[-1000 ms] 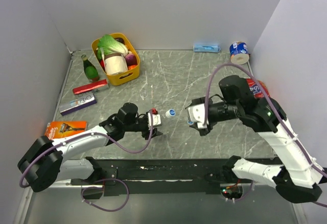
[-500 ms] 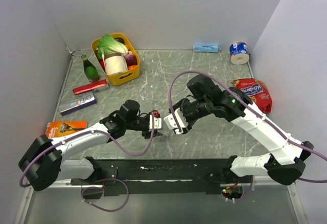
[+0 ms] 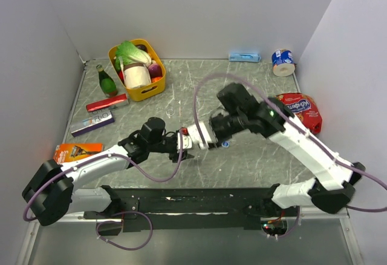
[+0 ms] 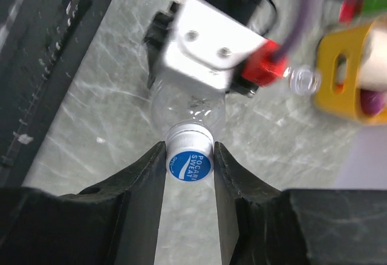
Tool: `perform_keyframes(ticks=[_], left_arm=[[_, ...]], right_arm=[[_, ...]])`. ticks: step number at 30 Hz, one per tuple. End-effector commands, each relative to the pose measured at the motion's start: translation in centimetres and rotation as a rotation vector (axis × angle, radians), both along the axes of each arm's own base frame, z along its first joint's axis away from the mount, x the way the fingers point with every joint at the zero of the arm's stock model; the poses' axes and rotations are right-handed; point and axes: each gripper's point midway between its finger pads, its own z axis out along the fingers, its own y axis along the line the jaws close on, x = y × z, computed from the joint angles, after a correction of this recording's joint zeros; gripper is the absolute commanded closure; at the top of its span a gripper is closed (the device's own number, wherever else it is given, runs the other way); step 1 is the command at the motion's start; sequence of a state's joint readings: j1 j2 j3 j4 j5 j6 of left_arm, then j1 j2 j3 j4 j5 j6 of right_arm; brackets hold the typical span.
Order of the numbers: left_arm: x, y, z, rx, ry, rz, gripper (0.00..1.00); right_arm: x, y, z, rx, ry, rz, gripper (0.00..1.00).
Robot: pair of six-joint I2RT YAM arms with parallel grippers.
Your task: Screw on the bottle caps
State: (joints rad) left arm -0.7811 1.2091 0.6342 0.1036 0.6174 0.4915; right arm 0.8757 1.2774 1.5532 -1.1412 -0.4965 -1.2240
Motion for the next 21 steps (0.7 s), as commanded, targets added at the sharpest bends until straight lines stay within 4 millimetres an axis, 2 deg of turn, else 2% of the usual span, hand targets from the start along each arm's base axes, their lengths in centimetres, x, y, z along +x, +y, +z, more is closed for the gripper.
perform_keyframes(ticks=[1, 2, 3, 4, 5, 7, 8, 10, 11, 12, 13, 14, 15, 16, 17, 18, 19, 20, 21], left_arm=[[4.7, -1.4, 6.4, -0.226, -0.036, 0.267, 0.99], [5.1, -1.5, 7.1, -0.269, 0.013, 0.344, 0.99], [5.9, -1.5, 8.1, -0.312, 0.009, 0.406, 0.99], [7.8, -0.4, 8.4, -0.329, -0.007, 0.552, 0.99], [7.9, -0.6, 8.8, -0.359, 0.031, 0.6, 0.99], [9.2, 0.0, 8.6, -0.359, 0.039, 0.7, 0.99], [9.3, -0.2, 8.8, -0.384, 0.084, 0.723, 0.99], [9.3, -0.5, 7.8, -0.346, 0.095, 0.72, 0.99], [9.3, -0.5, 7.4, -0.332, 0.087, 0.714, 0.99], [9.1, -0.5, 7.1, -0.322, 0.08, 0.708, 0.99], [9.0, -0.4, 6.6, -0.308, 0.08, 0.698, 0.99], [8.4, -0.4, 5.5, -0.253, 0.055, 0.654, 0.99], [8.0, -0.4, 4.8, -0.221, 0.056, 0.632, 0.99], [7.5, -0.2, 3.8, -0.189, 0.064, 0.614, 0.99], [6.7, -0.3, 2.9, -0.155, 0.073, 0.551, 0.99], [6.1, -0.2, 2.3, -0.135, 0.076, 0.514, 0.99], [5.3, 0.1, 1.3, -0.108, 0.08, 0.477, 0.99], [4.8, 0.4, 0.6, -0.073, 0.067, 0.43, 0.99], [3.6, 0.1, 0.4, -0.07, 0.08, 0.351, 0.99]], right_arm=[[1.2, 0.9, -0.4, -0.054, 0.405, -0.316, 1.0], [0.8, 1.7, 1.2, -0.031, 0.558, -0.421, 1.0], [1.0, 2.4, -0.8, -0.12, 0.711, -0.495, 1.0], [1.6, 2.5, -1.3, -0.123, 0.814, -0.585, 1.0], [1.1, 2.2, -3.3, -0.174, 0.937, -0.719, 1.0], [0.6, 1.9, -3.6, -0.193, 1.034, -0.869, 1.0], [0.9, 1.4, -4.5, -0.233, 1.107, -0.943, 1.0], [1.1, 1.5, -4.2, -0.249, 1.252, -1.013, 1.0], [2.1, 1.4, -3.9, -0.24, 1.272, -1.038, 1.0], [2.3, 1.9, -2.9, -0.212, 1.323, -1.001, 1.0], [2.9, 2.2, -2.1, -0.178, 1.353, -0.972, 0.74], [4.0, 2.9, -0.2, -0.109, 1.358, -0.92, 0.59], [5.3, 2.8, 1.8, -0.024, 1.379, -0.867, 0.35], [6.2, 2.8, 3.3, 0.045, 1.348, -0.802, 0.23], [7.5, 2.7, 5.8, 0.136, 1.274, -0.745, 0.07], [8.8, 1.5, 6.7, 0.186, 1.224, -0.746, 0.0], [9.5, 0.8, 6.9, 0.215, 1.096, -0.699, 0.0], [9.3, 0.2, 8.1, 0.245, 0.986, -0.649, 0.0], [8.5, -0.6, 7.7, 0.215, 0.904, -0.614, 0.0]])
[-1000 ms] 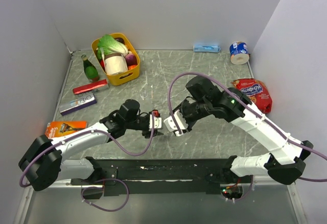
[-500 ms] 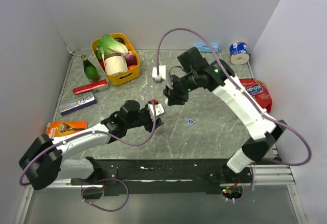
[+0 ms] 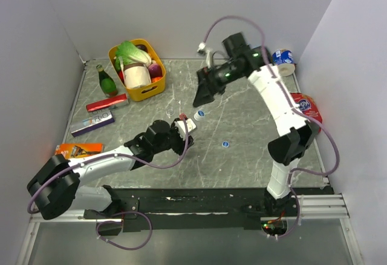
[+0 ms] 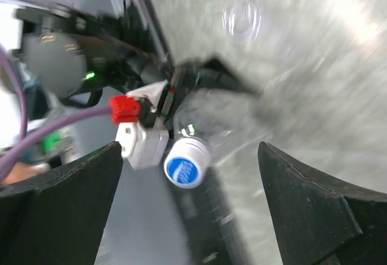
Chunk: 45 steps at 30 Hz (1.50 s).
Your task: Screw on the bottle caps
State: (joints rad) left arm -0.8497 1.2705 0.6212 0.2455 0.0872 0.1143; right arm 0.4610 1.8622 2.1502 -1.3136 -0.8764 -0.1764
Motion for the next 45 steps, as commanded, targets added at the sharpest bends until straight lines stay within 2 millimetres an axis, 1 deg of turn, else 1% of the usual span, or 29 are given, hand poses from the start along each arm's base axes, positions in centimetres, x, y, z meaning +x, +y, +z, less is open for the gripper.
perform_keyframes(ticks=[1, 2, 3, 4, 5, 6, 7, 8, 10, 11, 12, 14, 15, 16, 18, 19, 21, 23, 24, 26, 29, 31, 34, 37, 40, 42, 43, 44, 45], left_arm=[[-3.0, -1.0, 1.1, -0.037, -0.046, -0.256, 0.99], [-3.2, -0.8, 1.0, -0.018, -0.071, -0.301, 0.99], [-4.6, -1.0, 0.8, -0.016, -0.056, -0.381, 0.99], [-5.2, -1.1, 0.8, -0.01, -0.062, -0.426, 0.99], [-5.4, -1.1, 0.8, 0.009, -0.094, -0.47, 0.99], [-5.9, -1.1, 0.5, 0.015, -0.08, -0.497, 0.99], [-5.9, -1.3, 1.1, 0.006, -0.09, -0.515, 0.99], [-6.0, -1.4, 1.1, 0.008, -0.092, -0.529, 0.99], [-5.9, -1.6, 1.3, 0.007, -0.092, -0.55, 0.99], [-5.9, -1.7, 1.4, 0.011, -0.107, -0.561, 0.99], [-5.8, -1.7, 1.4, 0.012, -0.115, -0.567, 0.99], [-5.9, -1.9, 1.5, 0.02, -0.132, -0.59, 0.99], [-5.9, -1.9, 1.6, 0.024, -0.139, -0.596, 0.99], [-5.8, -1.9, 1.6, 0.027, -0.145, -0.601, 0.99], [-5.9, -1.9, 1.7, 0.035, -0.157, -0.616, 0.99], [-5.7, -2.0, 1.9, 0.036, -0.164, -0.617, 0.99], [-5.7, -2.1, 1.9, 0.042, -0.173, -0.627, 0.99], [-5.6, -2.2, 2.1, 0.041, -0.184, -0.629, 0.99], [-5.6, -2.2, 2.3, 0.037, -0.189, -0.63, 0.99], [-5.5, -2.3, 2.4, 0.036, -0.192, -0.629, 0.99], [-5.5, -2.2, 2.4, 0.036, -0.186, -0.627, 0.99], [-5.6, -2.2, 2.3, 0.038, -0.184, -0.626, 0.99], [-5.6, -2.2, 2.3, 0.039, -0.183, -0.626, 0.99], [-5.6, -2.3, 2.4, 0.032, -0.187, -0.628, 0.99], [-5.5, -2.4, 2.5, 0.029, -0.191, -0.629, 0.99], [-5.3, -2.5, 2.7, 0.024, -0.196, -0.624, 0.99], [-5.2, -2.6, 2.7, 0.02, -0.191, -0.61, 0.99], [-4.4, -2.7, 3.3, 0.01, -0.214, -0.569, 0.99], [-3.8, -2.8, 3.6, 0.003, -0.222, -0.53, 0.99]], right_arm=[[-2.8, -2.9, 5.5, 0.068, -0.485, 0.281, 0.0], [-4.4, -4.1, 4.6, 0.029, -0.557, 0.326, 0.0], [-4.8, -4.5, 4.1, 0.01, -0.65, 0.365, 0.0], [-4.7, -4.0, 4.2, 0.02, -0.844, 0.46, 0.0], [-6.4, -5.5, 2.6, -0.037, -0.933, 0.502, 0.0], [-7.2, -5.6, 2.0, -0.054, -1.021, 0.564, 0.0], [-7.6, -4.7, 2.1, -0.056, -1.191, 0.665, 0.0], [-8.6, -5.6, 0.5, -0.103, -1.244, 0.702, 0.01], [-9.1, -5.2, 0.2, -0.118, -1.341, 0.738, 0.09], [-9.7, -4.6, 0.1, -0.101, -1.377, 0.759, 0.13], [-9.9, -4.3, 0.1, -0.099, -1.384, 0.769, 0.22], [-10.4, -3.7, 0.0, -0.093, -1.37, 0.805, 0.29], [-10.4, -3.5, -0.1, -0.104, -1.359, 0.812, 0.36], [-10.3, -3.3, 0.6, -0.099, -1.356, 0.805, 0.38], [-10.4, -2.8, -0.1, -0.101, -1.305, 0.832, 0.42], [-10.6, -2.6, 0.1, -0.087, -1.301, 0.838, 0.42], [-11.2, -2.3, -0.5, -0.082, -1.278, 0.885, 0.42], [-11.3, -2.1, -0.9, -0.085, -1.272, 0.911, 0.42], [-11.8, -2.2, -1.2, -0.085, -1.254, 0.933, 0.43], [-11.9, -1.9, -1.3, -0.078, -1.245, 0.948, 0.45], [-12.1, -1.4, -0.9, -0.058, -1.244, 0.948, 0.5], [-12.1, -1.1, -0.2, -0.042, -1.255, 0.928, 0.5], [-11.9, -1.0, 0.4, -0.043, -1.268, 0.914, 0.51], [-11.9, -1.2, 0.1, -0.059, -1.26, 0.919, 0.53], [-12.1, -1.3, -0.2, -0.057, -1.241, 0.93, 0.59], [-12.5, -1.4, -0.5, -0.05, -1.208, 0.937, 0.73], [-12.5, -1.1, -0.4, -0.043, -1.189, 0.928, 0.8], [-12.4, -0.8, -0.3, -0.041, -1.169, 0.906, 0.92], [-12.0, -0.2, 0.2, -0.034, -1.119, 0.813, 0.98]])
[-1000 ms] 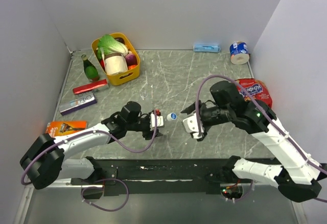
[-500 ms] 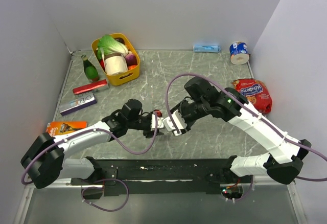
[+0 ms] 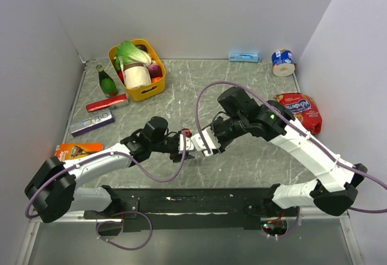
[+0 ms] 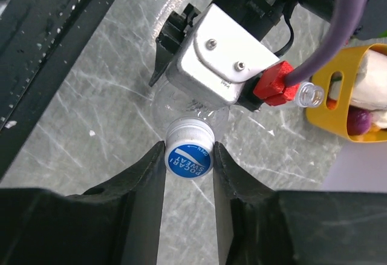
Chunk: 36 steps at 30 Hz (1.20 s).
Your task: Screw on the bottle caps
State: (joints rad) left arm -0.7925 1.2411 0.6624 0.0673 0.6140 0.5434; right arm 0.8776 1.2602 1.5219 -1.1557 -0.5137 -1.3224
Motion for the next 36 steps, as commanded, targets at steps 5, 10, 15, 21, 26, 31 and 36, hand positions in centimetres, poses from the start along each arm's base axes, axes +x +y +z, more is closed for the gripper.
perform_keyframes(ticks=[5, 10, 15, 21, 26, 31, 36], left_arm=[[5.7, -1.0, 6.1, -0.233, -0.065, 0.397, 0.99], [8.2, -0.4, 7.9, -0.358, 0.026, 0.702, 0.99], [8.7, -1.3, 8.2, -0.43, 0.189, 0.789, 0.99], [8.9, -1.1, 7.5, -0.416, 0.211, 0.825, 0.99], [7.1, -1.9, 5.8, -0.334, 0.224, 0.699, 0.99], [4.6, -1.1, 3.2, -0.191, 0.142, 0.472, 0.99], [1.7, -0.4, 2.4, -0.084, 0.018, 0.12, 0.99]], right_arm=[[2.6, 3.7, 3.3, 0.15, 0.338, -0.447, 1.0], [4.0, 3.8, 2.1, 0.121, 0.831, -0.88, 1.0], [5.1, 3.8, 1.3, 0.121, 1.002, -1.04, 1.0], [7.1, 4.5, 2.3, 0.174, 0.988, -1.107, 1.0], [8.6, 4.2, 5.1, 0.245, 0.909, -0.931, 0.51], [8.3, 0.8, 12.5, 0.368, 0.713, -0.62, 0.28], [3.2, -1.7, 9.5, 0.215, 0.267, -0.258, 0.28]])
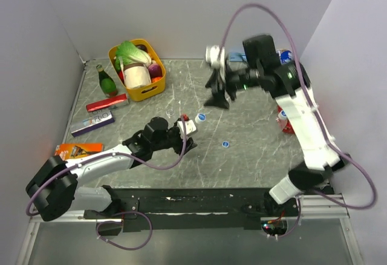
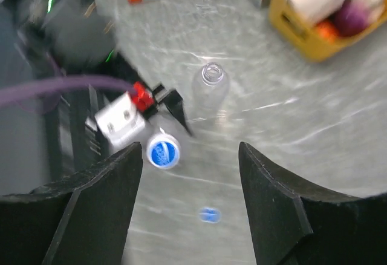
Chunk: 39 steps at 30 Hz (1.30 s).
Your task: Screw on the bottle caps
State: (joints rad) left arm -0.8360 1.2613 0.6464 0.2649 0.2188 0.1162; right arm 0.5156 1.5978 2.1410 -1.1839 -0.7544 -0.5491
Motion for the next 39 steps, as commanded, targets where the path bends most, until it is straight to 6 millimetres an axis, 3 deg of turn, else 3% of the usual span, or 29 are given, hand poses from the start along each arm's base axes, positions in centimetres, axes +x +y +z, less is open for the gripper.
perform_keyframes(ticks=[1, 2, 3, 6, 17, 22, 34, 38, 39], left_arm=[[-3.4, 0.0, 0.5, 0.074, -0.137, -0.376, 0.99], [-3.2, -0.2, 0.8, 0.083, -0.156, -0.399, 0.99], [-3.1, -0.2, 0.8, 0.1, -0.191, -0.427, 0.99], [-3.2, -0.4, 1.0, 0.115, -0.221, -0.483, 0.99], [-3.4, -0.9, 1.9, 0.101, -0.254, -0.528, 0.99], [-3.5, -1.0, 2.3, 0.09, -0.251, -0.521, 0.99], [-2.9, -1.3, 2.9, 0.039, -0.237, -0.477, 0.99], [-2.9, -1.3, 2.9, 0.036, -0.231, -0.469, 0.99], [-2.7, -1.4, 3.1, 0.027, -0.236, -0.459, 0.99]], right_arm=[[-7.6, -2.0, -2.4, -0.148, -0.35, 0.399, 0.28], [-8.9, -1.2, -3.0, -0.167, -0.435, 0.489, 0.28], [-9.2, -1.9, -4.7, -0.222, -0.459, 0.495, 0.28], [-10.2, -0.8, -6.0, -0.229, -0.548, 0.554, 0.28], [-9.5, 1.2, -7.4, -0.266, -0.575, 0.592, 0.36], [-9.4, 1.2, -7.9, -0.279, -0.559, 0.596, 0.5], [-8.9, 0.9, -8.8, -0.307, -0.534, 0.557, 0.52], [-8.7, 1.4, -8.4, -0.29, -0.52, 0.541, 0.67], [-8.6, 1.4, -8.4, -0.288, -0.516, 0.534, 0.76]])
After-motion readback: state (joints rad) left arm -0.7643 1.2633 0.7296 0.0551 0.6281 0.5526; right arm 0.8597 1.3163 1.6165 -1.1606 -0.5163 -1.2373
